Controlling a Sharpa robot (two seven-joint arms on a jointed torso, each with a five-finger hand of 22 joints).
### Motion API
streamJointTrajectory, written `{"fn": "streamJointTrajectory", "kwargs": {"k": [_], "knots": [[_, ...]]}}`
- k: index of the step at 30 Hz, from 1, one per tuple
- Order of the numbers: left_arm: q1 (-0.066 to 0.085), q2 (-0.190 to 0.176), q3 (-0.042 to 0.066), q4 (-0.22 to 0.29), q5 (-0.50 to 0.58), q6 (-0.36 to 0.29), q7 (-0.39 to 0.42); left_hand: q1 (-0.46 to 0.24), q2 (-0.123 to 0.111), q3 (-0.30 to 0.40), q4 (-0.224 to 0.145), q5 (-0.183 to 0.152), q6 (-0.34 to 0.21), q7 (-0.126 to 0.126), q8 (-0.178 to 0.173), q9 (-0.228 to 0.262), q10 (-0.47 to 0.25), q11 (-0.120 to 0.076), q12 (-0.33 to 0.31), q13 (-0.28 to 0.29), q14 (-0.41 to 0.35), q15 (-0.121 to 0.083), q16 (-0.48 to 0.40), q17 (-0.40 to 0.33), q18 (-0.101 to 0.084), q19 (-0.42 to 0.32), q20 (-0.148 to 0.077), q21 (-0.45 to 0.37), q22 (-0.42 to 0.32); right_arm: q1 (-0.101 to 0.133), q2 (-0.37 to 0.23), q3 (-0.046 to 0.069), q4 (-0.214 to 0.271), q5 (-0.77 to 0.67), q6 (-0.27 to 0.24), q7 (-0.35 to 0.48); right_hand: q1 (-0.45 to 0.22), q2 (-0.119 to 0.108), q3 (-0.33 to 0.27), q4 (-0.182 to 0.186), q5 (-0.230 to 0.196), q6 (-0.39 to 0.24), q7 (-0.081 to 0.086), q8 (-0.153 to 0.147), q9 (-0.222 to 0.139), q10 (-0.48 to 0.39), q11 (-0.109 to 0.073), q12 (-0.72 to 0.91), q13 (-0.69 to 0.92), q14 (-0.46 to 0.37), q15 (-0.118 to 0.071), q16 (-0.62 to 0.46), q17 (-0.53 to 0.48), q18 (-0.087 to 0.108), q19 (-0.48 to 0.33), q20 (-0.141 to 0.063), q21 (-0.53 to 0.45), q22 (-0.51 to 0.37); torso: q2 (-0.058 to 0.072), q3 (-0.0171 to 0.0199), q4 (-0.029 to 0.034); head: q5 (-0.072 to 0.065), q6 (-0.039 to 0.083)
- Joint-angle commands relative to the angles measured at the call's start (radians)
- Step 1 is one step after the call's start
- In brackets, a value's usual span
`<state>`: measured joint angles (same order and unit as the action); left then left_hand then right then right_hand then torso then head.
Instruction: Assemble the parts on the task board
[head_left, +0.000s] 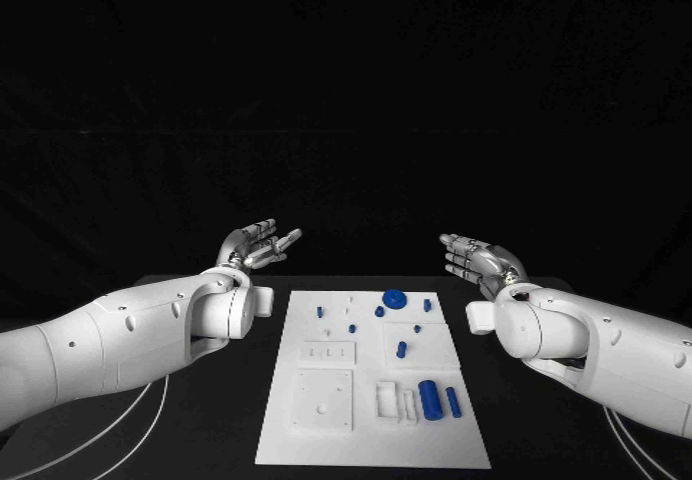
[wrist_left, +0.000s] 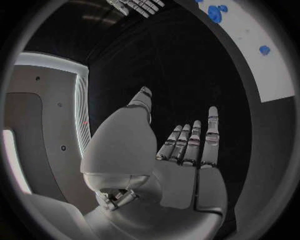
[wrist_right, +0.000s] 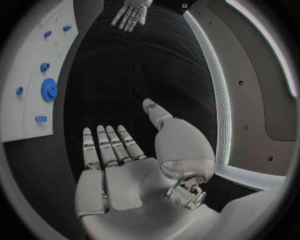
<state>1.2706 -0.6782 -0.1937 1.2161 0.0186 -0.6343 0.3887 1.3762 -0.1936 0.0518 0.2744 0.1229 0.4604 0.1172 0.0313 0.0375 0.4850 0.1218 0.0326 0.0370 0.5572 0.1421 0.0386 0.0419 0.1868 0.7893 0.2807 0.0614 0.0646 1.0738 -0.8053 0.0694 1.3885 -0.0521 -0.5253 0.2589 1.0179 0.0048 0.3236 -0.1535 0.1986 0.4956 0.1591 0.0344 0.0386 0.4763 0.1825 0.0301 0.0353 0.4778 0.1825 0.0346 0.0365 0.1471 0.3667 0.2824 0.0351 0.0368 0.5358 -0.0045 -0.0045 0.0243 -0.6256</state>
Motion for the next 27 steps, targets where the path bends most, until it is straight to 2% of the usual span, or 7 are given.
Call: {"fn": "streamJointTrajectory", "kwargs": {"k": [1, 9, 11, 13, 18, 21, 27], "knots": [[0.015, 0.010, -0.009, -0.025, 0.013, 0.089, -0.058, 0.043, -0.006, 0.002, 0.013, 0.006, 0.021, 0.004, 0.008, 0.002, 0.020, 0.004, 0.006, 0.002, 0.021, 0.002, 0.005, 0.002, 0.014, 0.028, 0.005, 0.005, 0.003, 0.003, -0.001, 0.005, -0.017, -0.060, 0.161, -0.125, 0.056, 0.003, -0.005, -0.013, 0.008, 0.026, 0.010, 0.007, 0.003, 0.028, 0.005, 0.008, 0.003, 0.029, 0.009, 0.005, 0.003, 0.018, 0.013, 0.005, 0.005, 0.002, 0.000, 0.0000, -0.0002, 0.000, 0.000], [0.019, 0.019, -0.013, -0.046, 0.021, 0.112, -0.064, 0.043, -0.003, 0.003, 0.012, 0.005, 0.024, 0.007, 0.008, 0.002, 0.026, 0.006, 0.007, 0.002, 0.019, 0.002, 0.005, 0.002, 0.014, 0.028, 0.005, 0.005, 0.003, 0.003, 0.010, 0.008, -0.065, -0.130, 0.157, -0.111, 0.093, 0.012, -0.020, -0.028, 0.008, 0.065, 0.010, 0.009, 0.005, 0.074, 0.009, 0.010, 0.005, 0.080, 0.016, 0.007, 0.005, 0.016, 0.028, 0.000, 0.007, 0.003, -0.001, 0.0008, -0.0010, 0.016, -0.014], [0.019, 0.019, -0.013, -0.045, 0.021, 0.107, -0.060, 0.042, -0.001, 0.004, 0.011, 0.005, 0.032, 0.012, 0.008, 0.003, 0.033, 0.009, 0.007, 0.002, 0.022, 0.004, 0.005, 0.002, 0.012, 0.024, 0.005, 0.004, 0.003, 0.003, 0.014, 0.008, -0.077, -0.176, 0.140, -0.082, 0.128, 0.014, -0.012, -0.043, 0.013, 0.152, 0.023, 0.011, 0.008, 0.178, 0.024, 0.014, 0.009, 0.186, 0.035, 0.010, 0.009, -0.014, 0.107, -0.032, 0.013, 0.008, -0.001, 0.0001, -0.0017, 0.015, -0.016], [0.019, 0.017, -0.013, -0.043, 0.021, 0.103, -0.054, 0.040, 0.011, 0.010, 0.003, 0.004, 0.060, 0.023, 0.010, 0.004, 0.066, 0.016, 0.008, 0.004, 0.035, 0.011, 0.005, 0.002, 0.008, 0.019, 0.003, 0.005, 0.003, 0.003, 0.019, 0.008, -0.087, -0.214, 0.127, -0.061, 0.151, 0.010, -0.008, -0.052, 0.011, 0.230, 0.015, 0.015, 0.011, 0.261, 0.019, 0.016, 0.013, 0.265, 0.031, 0.012, 0.012, -0.022, 0.198, -0.049, 0.026, 0.014, 0.000, 0.0001, -0.0019, 0.016, -0.019], [0.019, 0.007, -0.013, -0.032, 0.020, 0.110, -0.042, 0.010, 0.060, 0.018, -0.073, 0.004, 0.162, 0.041, 0.016, 0.009, 0.201, 0.033, 0.012, 0.009, 0.269, 0.021, 0.019, 0.013, 0.012, 0.090, -0.020, 0.027, 0.011, 0.003, 0.031, 0.009, -0.113, -0.343, 0.095, -0.022, 0.190, -0.006, 0.011, -0.087, 0.055, 0.455, 0.006, 0.027, 0.021, 0.518, -0.011, 0.027, 0.021, 0.524, -0.004, 0.027, 0.024, -0.035, 0.396, -0.087, 0.047, 0.026, 0.003, -0.0011, 0.0017, 0.017, -0.022], [0.020, -0.004, -0.013, -0.018, 0.016, 0.129, -0.041, -0.010, 0.103, 0.010, -0.140, 0.005, 0.294, 0.048, 0.026, 0.015, 0.381, 0.038, 0.021, 0.017, 0.469, 0.027, 0.041, 0.023, -0.034, 0.180, -0.093, 0.073, 0.026, 0.003, 0.042, 0.009, -0.134, -0.473, 0.087, -0.018, 0.177, -0.020, 0.061, -0.114, 0.090, 0.567, -0.016, 0.030, 0.027, 0.617, -0.045, 0.026, 0.022, 0.657, -0.054, 0.034, 0.028, -0.033, 0.564, -0.130, 0.090, 0.035, 0.006, 0.0008, 0.0031, 0.017, -0.025], [0.022, -0.030, -0.013, 0.022, -0.019, 0.178, -0.050, -0.014, 0.169, -0.029, -0.243, 0.008, 0.458, 0.043, 0.031, 0.023, 0.580, 0.019, 0.026, 0.021, 0.622, -0.030, 0.069, 0.027, -0.098, 0.271, -0.179, 0.143, 0.048, 0.008, 0.063, 0.010, -0.165, -0.761, 0.114, -0.038, 0.169, -0.041, 0.079, -0.127, 0.124, 0.628, -0.032, 0.032, 0.032, 0.685, -0.075, 0.028, 0.023, 0.854, -0.124, 0.046, 0.046, -0.040, 0.740, -0.211, 0.144, 0.040, 0.021, 0.0010, 0.0126, 0.010, -0.021]]}}
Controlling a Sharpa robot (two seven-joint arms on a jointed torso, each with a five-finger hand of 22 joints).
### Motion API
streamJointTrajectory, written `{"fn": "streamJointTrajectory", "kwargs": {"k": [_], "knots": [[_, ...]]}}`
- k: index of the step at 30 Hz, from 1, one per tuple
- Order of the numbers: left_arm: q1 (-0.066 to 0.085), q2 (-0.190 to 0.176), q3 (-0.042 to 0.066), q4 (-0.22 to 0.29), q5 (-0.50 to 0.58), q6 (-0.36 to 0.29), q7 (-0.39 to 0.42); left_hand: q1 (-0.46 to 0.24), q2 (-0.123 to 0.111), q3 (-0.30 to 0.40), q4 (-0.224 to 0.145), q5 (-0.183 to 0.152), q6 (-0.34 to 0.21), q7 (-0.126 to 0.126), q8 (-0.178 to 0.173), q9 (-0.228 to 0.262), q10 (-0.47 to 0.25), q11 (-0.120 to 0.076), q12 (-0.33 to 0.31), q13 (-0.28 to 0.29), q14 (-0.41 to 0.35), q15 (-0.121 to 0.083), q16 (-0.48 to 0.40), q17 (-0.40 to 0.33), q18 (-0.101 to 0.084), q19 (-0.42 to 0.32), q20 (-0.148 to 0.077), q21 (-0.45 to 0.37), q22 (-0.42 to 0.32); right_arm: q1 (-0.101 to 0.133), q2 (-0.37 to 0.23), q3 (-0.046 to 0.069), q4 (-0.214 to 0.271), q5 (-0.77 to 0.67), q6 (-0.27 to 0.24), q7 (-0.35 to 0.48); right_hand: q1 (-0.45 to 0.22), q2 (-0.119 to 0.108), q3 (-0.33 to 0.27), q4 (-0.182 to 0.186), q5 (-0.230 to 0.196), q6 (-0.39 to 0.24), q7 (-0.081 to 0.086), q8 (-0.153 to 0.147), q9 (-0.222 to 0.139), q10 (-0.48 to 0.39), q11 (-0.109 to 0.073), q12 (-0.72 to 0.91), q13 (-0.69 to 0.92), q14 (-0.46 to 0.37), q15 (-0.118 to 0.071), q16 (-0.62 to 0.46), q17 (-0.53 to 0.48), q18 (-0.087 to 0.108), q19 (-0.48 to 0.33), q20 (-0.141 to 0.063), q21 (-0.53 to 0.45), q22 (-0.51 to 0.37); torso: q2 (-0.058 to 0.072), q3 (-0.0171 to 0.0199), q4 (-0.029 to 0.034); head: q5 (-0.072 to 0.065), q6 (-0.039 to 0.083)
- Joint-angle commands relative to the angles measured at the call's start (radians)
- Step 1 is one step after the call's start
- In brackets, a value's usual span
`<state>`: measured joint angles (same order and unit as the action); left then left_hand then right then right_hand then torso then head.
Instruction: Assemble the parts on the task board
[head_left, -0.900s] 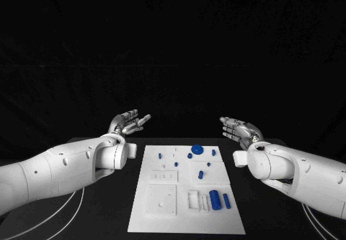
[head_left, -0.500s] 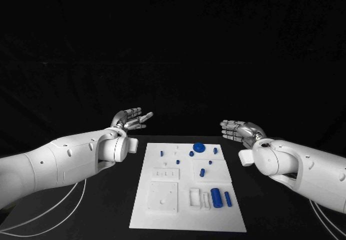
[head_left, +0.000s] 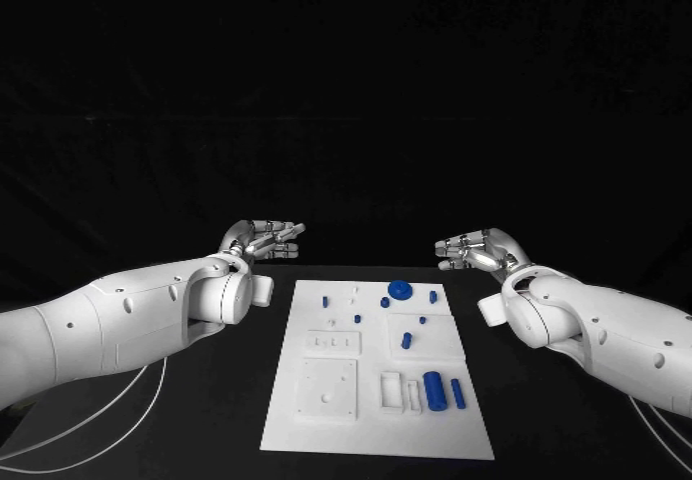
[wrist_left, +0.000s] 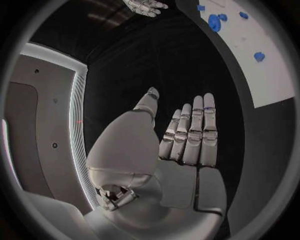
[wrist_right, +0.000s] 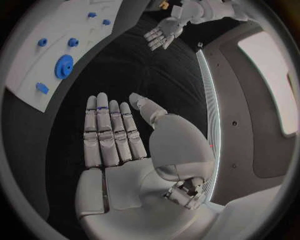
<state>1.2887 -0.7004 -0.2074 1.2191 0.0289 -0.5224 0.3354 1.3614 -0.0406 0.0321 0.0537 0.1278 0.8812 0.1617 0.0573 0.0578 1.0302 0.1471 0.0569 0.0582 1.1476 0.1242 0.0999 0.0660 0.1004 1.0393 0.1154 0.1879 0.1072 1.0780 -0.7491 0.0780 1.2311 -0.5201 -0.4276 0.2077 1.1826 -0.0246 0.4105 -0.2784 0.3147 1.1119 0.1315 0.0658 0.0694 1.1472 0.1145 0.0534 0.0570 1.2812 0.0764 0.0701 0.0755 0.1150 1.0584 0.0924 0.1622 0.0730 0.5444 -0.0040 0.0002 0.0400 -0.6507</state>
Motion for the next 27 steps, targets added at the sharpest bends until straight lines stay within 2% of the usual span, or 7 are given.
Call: {"fn": "streamJointTrajectory", "kwargs": {"k": [1, 6, 8, 11, 15, 20, 27], "knots": [[0.005, -0.013, 0.001, 0.028, -0.035, 0.078, 0.001, 0.003, 0.021, -0.012, -0.030, 0.003, 0.055, -0.002, 0.007, 0.004, 0.053, -0.011, 0.006, 0.000, 0.060, -0.022, 0.021, 0.008, -0.011, 0.036, -0.021, 0.029, 0.011, 0.006, 0.009, 0.001, -0.010, -0.336, 0.021, 0.009, 0.015, -0.014, -0.019, -0.005, 0.008, 0.020, -0.007, 0.001, 0.002, 0.024, -0.014, 0.005, 0.001, 0.103, -0.037, 0.029, 0.019, -0.001, 0.097, -0.041, 0.041, 0.013, 0.017, 0.0000, 0.0100, -0.008, 0.005], [0.009, -0.042, 0.001, 0.079, -0.067, 0.143, -0.006, 0.024, 0.038, -0.021, -0.062, 0.006, 0.060, -0.005, 0.006, 0.004, 0.069, -0.023, 0.003, 0.000, 0.166, -0.064, 0.091, 0.027, -0.017, 0.106, -0.069, 0.110, 0.054, 0.017, 0.027, 0.002, -0.024, -0.550, 0.029, -0.018, 0.028, -0.021, -0.117, 0.001, 0.022, 0.038, -0.017, -0.003, -0.001, 0.042, -0.033, 0.004, 0.001, 0.232, -0.084, 0.144, 0.118, 0.011, 0.262, -0.100, 0.120, 0.043, 0.040, -0.0039, 0.0218, -0.010, 0.015], [0.011, -0.052, 0.002, 0.100, -0.082, 0.164, -0.012, 0.019, 0.054, -0.043, -0.084, 0.005, 0.060, -0.004, 0.006, 0.004, 0.068, -0.024, 0.004, 0.001, 0.165, -0.067, 0.118, 0.036, -0.026, 0.067, -0.079, 0.179, 0.104, 0.021, 0.033, 0.002, -0.027, -0.634, 0.038, -0.041, 0.039, -0.026, -0.147, -0.005, 0.032, 0.032, -0.018, -0.001, -0.002, 0.030, -0.036, 0.007, 0.002, 0.235, -0.094, 0.267, 0.190, 0.017, 0.320, -0.117, 0.156, 0.061, 0.049, -0.0052, 0.0295, -0.015, 0.018], [0.014, -0.074, 0.002, 0.139, -0.101, 0.188, -0.025, 0.016, 0.058, -0.055, -0.096, 0.004, 0.053, -0.004, 0.006, 0.003, 0.062, -0.024, 0.003, 0.001, 0.163, -0.073, 0.163, 0.048, -0.025, 0.027, -0.083, 0.258, 0.160, 0.028, 0.044, 0.005, -0.024, -0.779, 0.072, -0.108, 0.050, -0.034, -0.168, -0.007, 0.067, 0.020, -0.016, -0.003, -0.003, 0.019, -0.033, 0.004, 0.001, 0.226, -0.098, 0.451, 0.315, 0.039, 0.366, -0.121, 0.221, 0.106, 0.065, -0.0078, 0.0375, -0.013, 0.022], [0.017, -0.097, 0.005, 0.178, -0.112, 0.202, -0.034, 0.011, 0.054, -0.057, -0.096, 0.004, 0.047, -0.003, 0.005, 0.003, 0.056, -0.025, 0.003, 0.001, 0.173, -0.077, 0.194, 0.056, -0.021, 0.023, -0.086, 0.293, 0.183, 0.034, 0.056, 0.012, -0.017, -0.906, 0.105, -0.186, 0.039, -0.037, -0.196, -0.004, 0.007, 0.009, -0.017, -0.004, -0.003, 0.008, -0.032, 0.004, 0.001, 0.215, -0.093, 0.573, 0.402, 0.048, 0.390, -0.115, 0.259, 0.140, 0.086, -0.0106, 0.0402, -0.016, 0.027], [0.019, -0.115, 0.007, 0.211, -0.122, 0.215, -0.043, 0.007, 0.052, -0.055, -0.098, 0.004, 0.042, -0.002, 0.005, 0.003, 0.051, -0.024, 0.003, 0.001, 0.171, -0.080, 0.228, 0.063, -0.019, 0.013, -0.089, 0.326, 0.205, 0.038, 0.066, 0.016, -0.003, -1.026, 0.132, -0.249, 0.045, -0.054, -0.146, -0.007, -0.006, 0.011, -0.018, -0.004, -0.003, 0.017, -0.034, 0.003, 0.001, 0.197, -0.092, 0.706, 0.477, 0.020, 0.416, -0.131, 0.320, 0.196, 0.108, -0.0177, 0.0496, -0.028, 0.036], [0.027, -0.130, 0.008, 0.242, -0.136, 0.228, -0.052, 0.003, 0.050, -0.055, -0.098, 0.003, 0.040, -0.002, 0.005, 0.003, 0.043, -0.024, 0.003, 0.000, 0.181, -0.084, 0.247, 0.070, -0.015, 0.021, -0.093, 0.351, 0.219, 0.040, 0.083, 0.017, 0.015, -1.135, 0.162, -0.296, 0.029, -0.071, -0.104, -0.001, -0.052, 0.014, -0.019, -0.003, -0.002, 0.020, -0.034, 0.004, 0.001, 0.173, -0.090, 0.770, 0.488, 0.012, 0.400, -0.127, 0.353, 0.247, 0.132, -0.0173, 0.0534, -0.025, 0.049]]}}
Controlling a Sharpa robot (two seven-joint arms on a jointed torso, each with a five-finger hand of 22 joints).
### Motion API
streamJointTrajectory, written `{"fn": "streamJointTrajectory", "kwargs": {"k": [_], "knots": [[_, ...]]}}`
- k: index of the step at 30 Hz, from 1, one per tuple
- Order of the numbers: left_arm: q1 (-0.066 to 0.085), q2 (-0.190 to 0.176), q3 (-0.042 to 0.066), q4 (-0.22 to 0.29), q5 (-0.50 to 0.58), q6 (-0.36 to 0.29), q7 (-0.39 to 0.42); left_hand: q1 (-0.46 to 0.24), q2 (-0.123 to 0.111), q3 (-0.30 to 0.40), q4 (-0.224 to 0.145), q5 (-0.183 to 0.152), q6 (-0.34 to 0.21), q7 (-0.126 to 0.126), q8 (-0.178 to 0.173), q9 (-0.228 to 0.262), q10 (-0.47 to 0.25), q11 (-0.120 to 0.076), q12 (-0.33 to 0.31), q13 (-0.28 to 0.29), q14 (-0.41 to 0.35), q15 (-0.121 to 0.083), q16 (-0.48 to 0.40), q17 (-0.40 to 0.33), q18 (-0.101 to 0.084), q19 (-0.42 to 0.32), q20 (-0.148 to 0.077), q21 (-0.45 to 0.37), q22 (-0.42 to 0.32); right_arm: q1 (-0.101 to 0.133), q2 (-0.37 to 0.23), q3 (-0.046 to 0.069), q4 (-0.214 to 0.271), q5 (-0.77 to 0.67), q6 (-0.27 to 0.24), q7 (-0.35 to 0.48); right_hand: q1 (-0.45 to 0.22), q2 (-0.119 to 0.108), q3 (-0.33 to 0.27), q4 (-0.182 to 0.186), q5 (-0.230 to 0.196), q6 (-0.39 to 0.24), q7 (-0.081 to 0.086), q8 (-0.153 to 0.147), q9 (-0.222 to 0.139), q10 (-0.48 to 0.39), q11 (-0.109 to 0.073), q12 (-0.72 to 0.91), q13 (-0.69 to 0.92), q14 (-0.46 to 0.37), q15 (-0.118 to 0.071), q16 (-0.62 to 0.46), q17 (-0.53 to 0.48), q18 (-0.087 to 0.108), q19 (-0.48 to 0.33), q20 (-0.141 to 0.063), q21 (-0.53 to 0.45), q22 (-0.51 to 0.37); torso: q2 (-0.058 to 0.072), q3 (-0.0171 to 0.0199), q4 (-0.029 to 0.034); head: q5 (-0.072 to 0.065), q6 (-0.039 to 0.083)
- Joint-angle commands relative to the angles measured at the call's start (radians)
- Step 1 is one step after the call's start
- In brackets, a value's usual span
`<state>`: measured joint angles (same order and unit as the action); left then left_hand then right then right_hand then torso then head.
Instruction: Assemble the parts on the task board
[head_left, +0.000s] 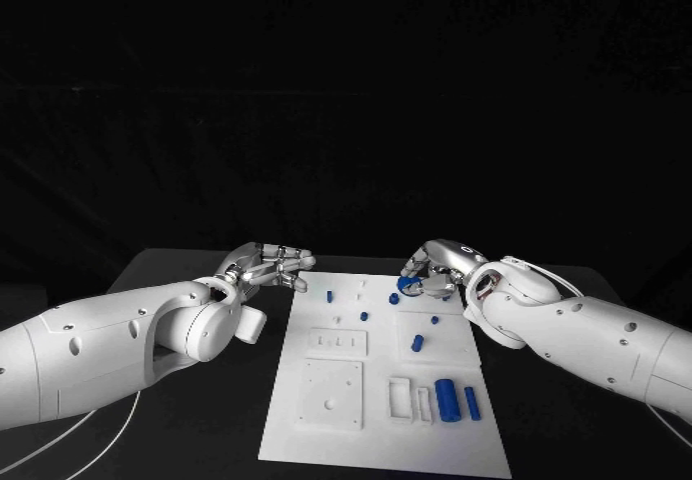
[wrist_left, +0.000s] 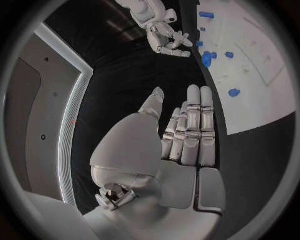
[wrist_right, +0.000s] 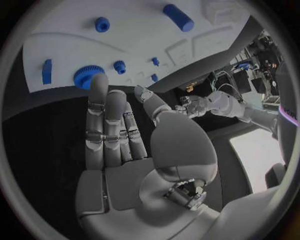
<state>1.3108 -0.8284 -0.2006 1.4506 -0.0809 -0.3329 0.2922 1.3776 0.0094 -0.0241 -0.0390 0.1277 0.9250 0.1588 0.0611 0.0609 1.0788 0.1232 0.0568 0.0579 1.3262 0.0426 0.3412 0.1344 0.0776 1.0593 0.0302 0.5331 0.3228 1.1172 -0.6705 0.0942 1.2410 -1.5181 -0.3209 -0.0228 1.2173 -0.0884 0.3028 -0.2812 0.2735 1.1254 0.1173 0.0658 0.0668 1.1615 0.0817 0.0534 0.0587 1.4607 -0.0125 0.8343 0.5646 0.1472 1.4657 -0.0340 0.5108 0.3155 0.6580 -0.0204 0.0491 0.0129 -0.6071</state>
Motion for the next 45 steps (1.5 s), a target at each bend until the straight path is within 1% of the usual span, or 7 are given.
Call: {"fn": "streamJointTrajectory", "kwargs": {"k": [1, 5, 16, 17, 23, 28, 45], "knots": [[0.006, -0.003, 0.002, 0.014, -0.028, 0.040, -0.010, -0.014, -0.001, 0.001, -0.005, 0.003, -0.005, 0.001, 0.001, 0.000, -0.005, 0.000, 0.003, 0.001, 0.003, -0.002, 0.007, 0.002, 0.008, 0.000, -0.007, 0.007, 0.004, 0.001, 0.006, 0.001, 0.006, -0.149, 0.058, -0.071, -0.006, -0.009, 0.006, 0.003, -0.016, 0.001, -0.004, -0.003, 0.001, 0.005, -0.001, 0.004, 0.000, -0.008, 0.000, 0.012, -0.004, -0.026, -0.009, -0.002, 0.005, 0.010, 0.021, -0.0007, 0.0055, 0.000, 0.005], [0.013, -0.008, 0.002, 0.031, -0.035, 0.041, -0.011, -0.014, -0.001, 0.001, -0.005, 0.003, -0.005, 0.001, 0.001, 0.000, -0.007, 0.000, 0.003, 0.001, 0.002, -0.002, 0.008, 0.002, 0.008, -0.001, -0.007, 0.009, 0.005, 0.001, 0.010, 0.001, 0.013, -0.185, 0.063, -0.090, -0.003, -0.015, 0.016, 0.004, -0.022, 0.001, -0.005, -0.004, 0.000, 0.005, -0.001, 0.004, 0.000, -0.012, -0.002, 0.033, -0.015, -0.025, -0.008, -0.005, 0.006, 0.037, 0.032, -0.0009, 0.0061, -0.010, 0.003], [0.022, -0.013, 0.003, 0.047, -0.041, 0.045, -0.015, -0.015, -0.002, 0.002, -0.005, 0.002, -0.005, 0.001, 0.001, 0.000, -0.010, 0.001, 0.003, 0.001, 0.000, -0.002, 0.012, 0.003, 0.008, -0.005, -0.007, 0.012, 0.007, 0.001, 0.013, 0.001, 0.038, -0.227, 0.062, -0.120, 0.003, -0.023, 0.077, 0.001, -0.054, 0.004, -0.005, -0.003, 0.001, 0.011, -0.002, 0.004, 0.000, -0.018, -0.002, 0.061, -0.025, -0.023, -0.009, -0.005, 0.002, 0.090, 0.043, -0.0024, 0.0056, -0.008, 0.006], [0.023, -0.014, 0.003, 0.047, -0.042, 0.045, -0.015, -0.015, -0.003, 0.002, -0.004, 0.002, -0.005, 0.001, 0.001, 0.000, -0.011, 0.001, 0.003, 0.001, -0.001, -0.002, 0.013, 0.004, 0.009, -0.006, -0.006, 0.014, 0.008, 0.001, 0.013, 0.001, 0.042, -0.235, 0.064, -0.126, -0.004, -0.038, 0.112, 0.004, -0.058, 0.005, -0.005, -0.003, 0.001, 0.012, -0.002, 0.004, -0.001, -0.021, -0.002, 0.066, -0.027, -0.021, -0.013, -0.005, 0.003, 0.108, 0.045, -0.0029, 0.0061, -0.008, 0.006], [0.025, -0.014, 0.003, 0.048, -0.045, 0.045, -0.016, -0.015, -0.003, 0.002, -0.004, 0.002, -0.005, 0.001, 0.001, 0.000, -0.011, 0.001, 0.003, 0.001, -0.001, -0.002, 0.013, 0.004, 0.009, -0.006, -0.006, 0.014, 0.008, 0.001, 0.016, 0.001, 0.044, -0.255, 0.067, -0.143, -0.004, -0.048, 0.139, 0.008, -0.069, 0.005, -0.005, -0.003, 0.001, 0.014, -0.003, 0.004, 0.000, -0.023, -0.006, 0.073, -0.028, -0.019, -0.013, -0.008, -0.004, 0.145, 0.049, -0.0025, 0.0076, -0.010, 0.001], [0.027, -0.014, 0.003, 0.048, -0.046, 0.041, -0.014, -0.016, -0.004, 0.003, -0.003, 0.002, -0.004, 0.001, 0.001, 0.000, -0.012, 0.001, 0.003, 0.001, -0.002, -0.001, 0.016, 0.004, 0.009, -0.008, -0.006, 0.017, 0.009, 0.001, 0.023, 0.000, 0.042, -0.261, 0.062, -0.148, -0.003, -0.051, 0.152, 0.009, -0.073, 0.002, -0.004, -0.003, 0.001, 0.014, -0.002, 0.004, 0.000, -0.023, -0.006, 0.075, -0.028, -0.018, -0.012, -0.008, -0.010, 0.159, 0.055, -0.0026, 0.0072, -0.004, 0.003], [0.038, -0.014, 0.003, 0.057, -0.049, 0.039, -0.015, -0.016, -0.006, 0.004, -0.002, 0.003, -0.003, 0.001, 0.001, 0.000, -0.013, 0.001, 0.003, 0.001, -0.003, -0.001, 0.018, 0.004, 0.009, -0.009, -0.006, 0.019, 0.009, 0.000, 0.041, -0.001, 0.021, -0.272, 0.069, -0.154, -0.005, -0.052, 0.235, 0.016, -0.103, 0.015, -0.006, -0.003, 0.002, 0.034, -0.008, 0.004, 0.000, -0.025, -0.009, 0.089, -0.027, -0.017, -0.016, -0.011, -0.016, 0.225, 0.069, -0.0048, 0.0071, -0.004, 0.003]]}}
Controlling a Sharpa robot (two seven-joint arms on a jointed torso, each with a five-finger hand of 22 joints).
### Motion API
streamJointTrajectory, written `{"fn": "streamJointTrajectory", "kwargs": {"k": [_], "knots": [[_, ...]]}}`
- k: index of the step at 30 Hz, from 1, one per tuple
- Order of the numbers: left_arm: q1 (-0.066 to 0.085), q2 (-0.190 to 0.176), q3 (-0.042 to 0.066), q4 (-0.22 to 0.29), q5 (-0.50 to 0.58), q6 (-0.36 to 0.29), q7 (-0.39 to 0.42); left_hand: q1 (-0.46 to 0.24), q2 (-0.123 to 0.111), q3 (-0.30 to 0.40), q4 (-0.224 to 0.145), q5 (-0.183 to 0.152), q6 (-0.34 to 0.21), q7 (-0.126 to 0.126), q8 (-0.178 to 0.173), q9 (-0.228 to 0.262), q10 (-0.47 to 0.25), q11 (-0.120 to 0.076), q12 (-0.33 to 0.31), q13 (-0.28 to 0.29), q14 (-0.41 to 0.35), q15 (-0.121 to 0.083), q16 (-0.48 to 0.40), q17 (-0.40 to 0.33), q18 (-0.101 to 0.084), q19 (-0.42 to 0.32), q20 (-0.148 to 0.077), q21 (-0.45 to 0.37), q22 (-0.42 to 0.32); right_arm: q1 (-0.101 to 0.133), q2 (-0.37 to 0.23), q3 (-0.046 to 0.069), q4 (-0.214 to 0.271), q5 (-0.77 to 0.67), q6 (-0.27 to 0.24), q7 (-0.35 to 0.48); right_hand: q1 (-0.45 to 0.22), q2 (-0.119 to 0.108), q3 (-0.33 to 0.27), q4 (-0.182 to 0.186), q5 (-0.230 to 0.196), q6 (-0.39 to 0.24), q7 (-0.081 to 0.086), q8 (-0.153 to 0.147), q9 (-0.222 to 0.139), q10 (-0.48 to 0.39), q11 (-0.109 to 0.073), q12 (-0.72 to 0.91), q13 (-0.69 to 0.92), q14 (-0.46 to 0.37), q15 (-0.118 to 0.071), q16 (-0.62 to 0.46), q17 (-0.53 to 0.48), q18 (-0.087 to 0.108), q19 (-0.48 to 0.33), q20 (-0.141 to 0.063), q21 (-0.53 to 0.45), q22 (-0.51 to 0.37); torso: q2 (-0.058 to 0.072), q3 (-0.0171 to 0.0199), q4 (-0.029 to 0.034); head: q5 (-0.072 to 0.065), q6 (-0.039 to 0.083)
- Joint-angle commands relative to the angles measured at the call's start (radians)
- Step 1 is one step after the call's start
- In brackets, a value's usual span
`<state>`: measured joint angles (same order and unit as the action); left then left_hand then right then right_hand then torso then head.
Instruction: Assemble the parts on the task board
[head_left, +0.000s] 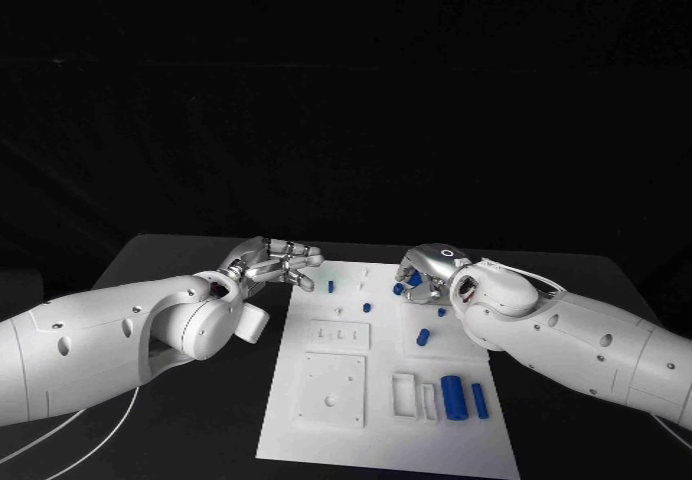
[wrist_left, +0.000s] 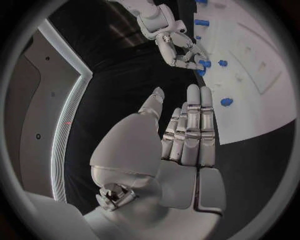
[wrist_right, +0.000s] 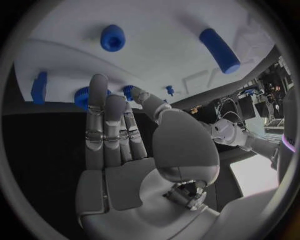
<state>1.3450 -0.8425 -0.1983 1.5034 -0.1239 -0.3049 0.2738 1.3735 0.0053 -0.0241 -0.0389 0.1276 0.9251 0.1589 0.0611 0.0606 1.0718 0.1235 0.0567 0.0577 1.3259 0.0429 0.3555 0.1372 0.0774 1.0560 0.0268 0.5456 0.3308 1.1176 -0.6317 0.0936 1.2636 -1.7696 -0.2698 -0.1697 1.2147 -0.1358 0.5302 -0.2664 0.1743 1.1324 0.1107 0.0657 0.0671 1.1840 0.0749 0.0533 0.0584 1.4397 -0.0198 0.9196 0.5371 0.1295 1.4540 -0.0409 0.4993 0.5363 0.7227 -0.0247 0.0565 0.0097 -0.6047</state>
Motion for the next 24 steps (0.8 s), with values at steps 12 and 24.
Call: {"fn": "streamJointTrajectory", "kwargs": {"k": [12, 24], "knots": [[0.007, -0.001, 0.001, 0.006, -0.008, 0.011, 0.001, -0.012, -0.002, 0.004, -0.002, 0.003, -0.003, 0.001, 0.001, 0.000, -0.006, 0.001, 0.003, 0.001, -0.003, -0.001, 0.004, 0.002, 0.009, -0.006, -0.003, 0.007, 0.001, 0.000, 0.005, -0.001, 0.004, -0.021, 0.023, -0.004, -0.006, 0.001, 0.030, 0.007, -0.015, 0.019, -0.003, -0.003, 0.002, 0.030, -0.006, 0.005, 0.001, -0.004, -0.006, 0.007, 0.000, -0.003, -0.006, -0.008, -0.008, 0.023, 0.011, -0.0002, -0.0012, 0.001, 0.002], [0.008, 0.000, 0.001, 0.004, -0.008, 0.011, -0.001, -0.010, -0.004, 0.007, 0.000, 0.002, -0.004, 0.001, 0.001, 0.000, -0.008, 0.001, 0.003, 0.001, -0.003, -0.001, 0.005, 0.001, 0.010, -0.007, -0.002, 0.009, 0.001, 0.000, 0.006, -0.001, 0.010, -0.017, 0.016, -0.006, -0.013, -0.007, 0.025, 0.012, -0.013, 0.015, -0.002, -0.003, 0.001, 0.026, -0.005, 0.004, 0.001, -0.005, -0.006, 0.008, -0.001, -0.004, -0.003, -0.009, -0.016, 0.033, 0.015, -0.0016, 0.0003, -0.001, 0.008]]}}
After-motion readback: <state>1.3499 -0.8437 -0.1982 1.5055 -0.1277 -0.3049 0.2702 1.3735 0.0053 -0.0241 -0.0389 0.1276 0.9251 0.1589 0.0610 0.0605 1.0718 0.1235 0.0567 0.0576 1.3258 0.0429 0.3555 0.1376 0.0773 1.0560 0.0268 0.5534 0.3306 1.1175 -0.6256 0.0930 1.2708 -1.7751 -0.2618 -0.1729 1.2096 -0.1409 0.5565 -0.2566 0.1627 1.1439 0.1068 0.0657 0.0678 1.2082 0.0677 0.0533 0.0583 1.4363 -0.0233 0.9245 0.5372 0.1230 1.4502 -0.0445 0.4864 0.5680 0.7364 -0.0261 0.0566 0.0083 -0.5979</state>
